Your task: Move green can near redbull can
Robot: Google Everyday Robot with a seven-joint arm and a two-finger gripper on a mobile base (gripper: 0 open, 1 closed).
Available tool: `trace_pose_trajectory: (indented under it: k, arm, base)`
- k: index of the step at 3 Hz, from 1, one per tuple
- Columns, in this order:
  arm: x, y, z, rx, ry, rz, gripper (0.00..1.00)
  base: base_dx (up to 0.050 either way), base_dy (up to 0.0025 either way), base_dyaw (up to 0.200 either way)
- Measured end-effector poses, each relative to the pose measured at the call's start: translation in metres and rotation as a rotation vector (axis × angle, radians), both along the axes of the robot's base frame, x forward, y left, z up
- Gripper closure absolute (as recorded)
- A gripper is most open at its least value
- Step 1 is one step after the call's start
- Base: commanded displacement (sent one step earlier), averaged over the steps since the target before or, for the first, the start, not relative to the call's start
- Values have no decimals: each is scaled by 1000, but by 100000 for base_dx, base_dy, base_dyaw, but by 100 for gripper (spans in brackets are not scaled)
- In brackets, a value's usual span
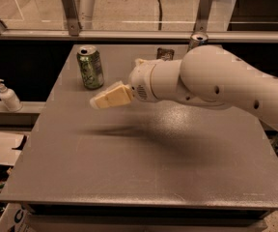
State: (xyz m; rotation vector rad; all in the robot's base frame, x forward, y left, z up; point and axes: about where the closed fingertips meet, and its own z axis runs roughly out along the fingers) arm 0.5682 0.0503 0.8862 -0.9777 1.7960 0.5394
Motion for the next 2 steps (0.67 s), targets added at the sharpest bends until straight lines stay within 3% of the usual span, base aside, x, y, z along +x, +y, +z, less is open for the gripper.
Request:
trace_pose_trajectory:
  k: [2]
  arm:
    - [52, 42, -18, 131, 2, -42, 0]
  base:
    - [0, 0, 0]
